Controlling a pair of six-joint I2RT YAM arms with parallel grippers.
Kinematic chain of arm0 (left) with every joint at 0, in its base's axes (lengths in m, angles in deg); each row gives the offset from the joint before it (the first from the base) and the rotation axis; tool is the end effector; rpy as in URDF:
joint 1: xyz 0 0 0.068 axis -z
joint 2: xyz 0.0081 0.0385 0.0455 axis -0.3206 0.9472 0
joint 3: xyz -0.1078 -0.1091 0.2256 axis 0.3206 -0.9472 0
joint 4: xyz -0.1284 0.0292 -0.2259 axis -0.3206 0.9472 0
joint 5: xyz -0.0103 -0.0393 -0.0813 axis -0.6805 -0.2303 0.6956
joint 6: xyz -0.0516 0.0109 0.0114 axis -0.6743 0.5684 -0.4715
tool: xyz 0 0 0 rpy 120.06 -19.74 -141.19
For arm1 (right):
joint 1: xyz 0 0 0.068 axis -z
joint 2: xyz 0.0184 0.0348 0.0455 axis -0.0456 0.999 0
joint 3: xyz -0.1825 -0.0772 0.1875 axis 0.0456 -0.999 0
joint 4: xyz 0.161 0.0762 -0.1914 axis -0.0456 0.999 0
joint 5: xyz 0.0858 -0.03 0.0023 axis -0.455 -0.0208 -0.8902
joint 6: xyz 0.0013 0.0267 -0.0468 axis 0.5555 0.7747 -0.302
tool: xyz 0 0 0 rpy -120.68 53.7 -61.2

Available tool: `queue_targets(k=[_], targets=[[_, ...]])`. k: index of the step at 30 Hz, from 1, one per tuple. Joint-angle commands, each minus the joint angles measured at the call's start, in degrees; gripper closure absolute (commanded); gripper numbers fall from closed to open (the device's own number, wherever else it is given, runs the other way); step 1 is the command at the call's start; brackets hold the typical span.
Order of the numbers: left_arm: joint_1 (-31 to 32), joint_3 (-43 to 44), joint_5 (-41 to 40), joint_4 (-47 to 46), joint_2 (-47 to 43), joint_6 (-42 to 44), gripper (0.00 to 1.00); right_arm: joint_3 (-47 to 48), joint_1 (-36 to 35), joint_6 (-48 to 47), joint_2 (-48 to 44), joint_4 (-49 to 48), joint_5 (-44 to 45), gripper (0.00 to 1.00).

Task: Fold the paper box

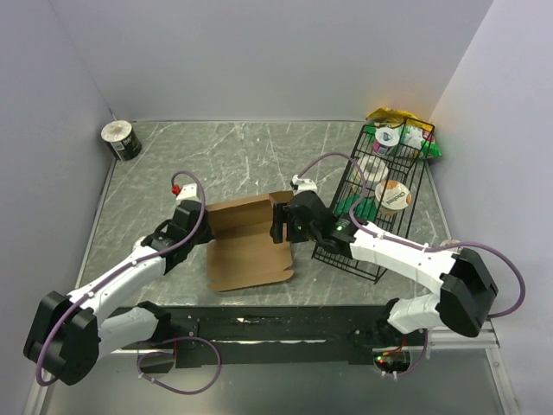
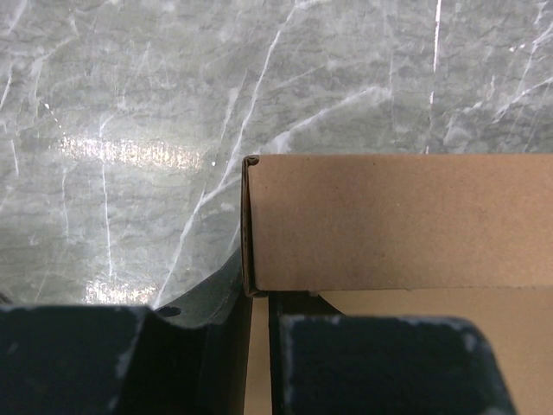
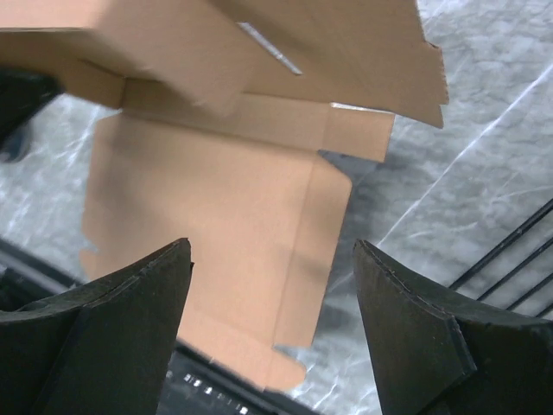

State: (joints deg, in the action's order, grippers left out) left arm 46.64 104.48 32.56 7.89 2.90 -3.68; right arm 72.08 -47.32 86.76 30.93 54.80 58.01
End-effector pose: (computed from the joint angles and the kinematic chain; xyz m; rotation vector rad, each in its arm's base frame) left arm 0.1997 -0.0945 0.2110 -0.2536 2.2390 -0.2494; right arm 0.1906 0.2176 0.2626 -0.2449 2.3239 0.5670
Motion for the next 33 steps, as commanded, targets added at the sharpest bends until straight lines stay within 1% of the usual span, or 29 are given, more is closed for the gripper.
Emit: queue_targets(k=[1, 5, 7, 10, 13, 16, 17, 21, 25, 33], targets=[[-0.3, -0.1, -0.5, -1.5, -1.9, -0.3, 0.85, -1.4, 2.4, -0.6, 1.2, 1.1, 5.4, 0.18], [-0.3, 0.0, -0.3, -1.5, -1.5, -0.2, 0.85, -5.5, 3.9, 2.5, -1.1, 6.1, 9.1, 0.18], [-0.3, 0.2, 0.1, -1.6, -1.4, -0.2, 0.85, -6.9, 4.7, 4.4, -3.9, 9.9, 10.5, 0.17], [-0.3, 0.2, 0.0, -1.8, -1.1, 0.0, 0.85, -10.1, 6.1, 5.6, -9.1, 12.1, 11.8, 0.17], [-0.2, 0.4, 0.4, -2.2, -0.2, 0.3, 0.85, -12.0, 6.3, 4.9, -13.2, 11.1, 10.9, 0.17], [-0.2, 0.8, 1.5, -2.5, 1.2, 0.4, 0.86, -13.4, 6.3, 3.7, -15.0, 5.6, 7.0, 0.17], [0.0, 0.8, 1.7, -2.6, 1.6, 0.2, 0.86, -14.3, 6.3, 3.8, -15.3, 2.2, 6.0, 0.17], [0.9, 1.0, 2.2, -3.6, 3.5, -0.3, 0.87, -15.7, 6.2, 4.8, -13.1, -6.1, 1.4, 0.19], [3.2, 1.8, 0.0, -3.1, 5.3, -0.6, 0.87, -14.0, 6.2, 4.6, -7.5, -11.1, 0.1, 0.2], [5.5, 2.1, -1.9, -3.0, 6.6, -1.3, 0.87, -11.2, 6.3, 6.6, 2.8, -14.8, 2.1, 0.27]])
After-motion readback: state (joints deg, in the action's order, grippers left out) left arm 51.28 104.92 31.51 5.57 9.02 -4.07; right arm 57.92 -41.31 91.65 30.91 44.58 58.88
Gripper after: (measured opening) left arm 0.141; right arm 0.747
